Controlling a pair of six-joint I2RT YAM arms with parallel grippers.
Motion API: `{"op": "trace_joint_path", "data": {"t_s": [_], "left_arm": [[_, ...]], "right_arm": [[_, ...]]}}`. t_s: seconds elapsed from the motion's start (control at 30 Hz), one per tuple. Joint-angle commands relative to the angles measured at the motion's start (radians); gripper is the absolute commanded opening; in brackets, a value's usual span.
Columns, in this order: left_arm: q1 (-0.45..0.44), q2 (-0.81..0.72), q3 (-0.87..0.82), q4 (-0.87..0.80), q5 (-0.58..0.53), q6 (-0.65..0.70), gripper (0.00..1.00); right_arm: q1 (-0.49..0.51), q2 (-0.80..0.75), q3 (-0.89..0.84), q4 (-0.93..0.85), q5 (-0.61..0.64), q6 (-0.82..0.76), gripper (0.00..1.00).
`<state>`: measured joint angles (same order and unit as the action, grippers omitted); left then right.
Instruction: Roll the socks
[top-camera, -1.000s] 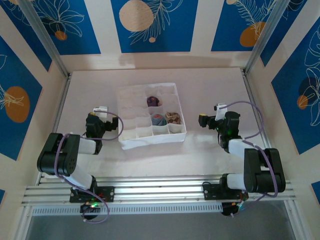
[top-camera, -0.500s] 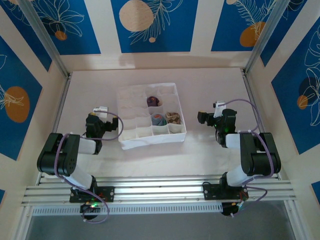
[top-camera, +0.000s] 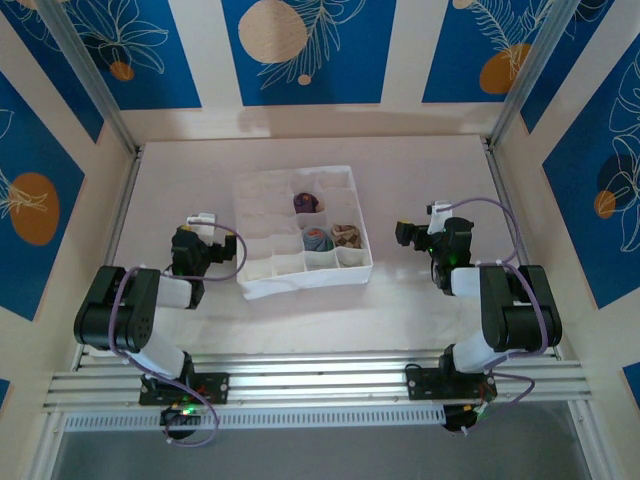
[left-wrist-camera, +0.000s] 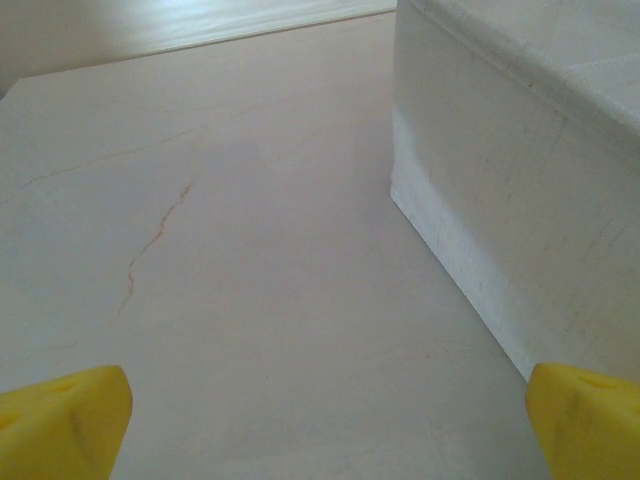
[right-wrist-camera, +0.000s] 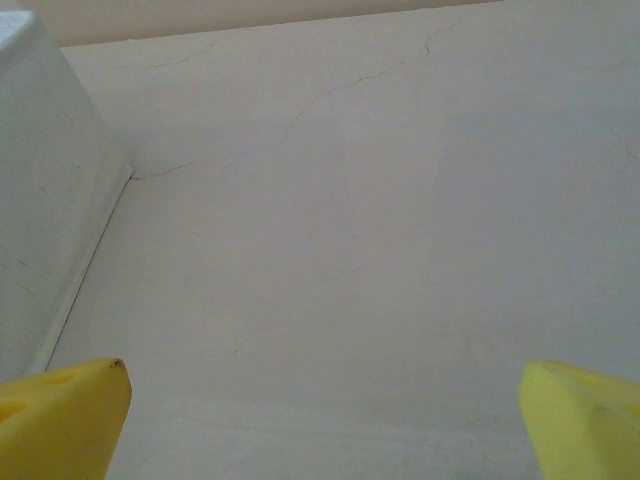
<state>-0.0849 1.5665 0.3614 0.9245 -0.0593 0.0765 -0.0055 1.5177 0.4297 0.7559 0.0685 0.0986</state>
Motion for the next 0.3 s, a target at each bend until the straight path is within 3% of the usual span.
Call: {"op": "trace_joint_path", "data": {"t_s": [0.0,0.27], "left_arm": [[0.013,-0.005,0.012,0.008,0.014,-0.021,1.00],[0.013,-0.005,0.013,0.010,0.015,-0.021,1.00]], "right_arm": [[0.007,0.007,-0.009,0.042,0.018,0.002,0.99],[0.006,0.004,-0.010,0.045,0.013,0.005,0.99]]}}
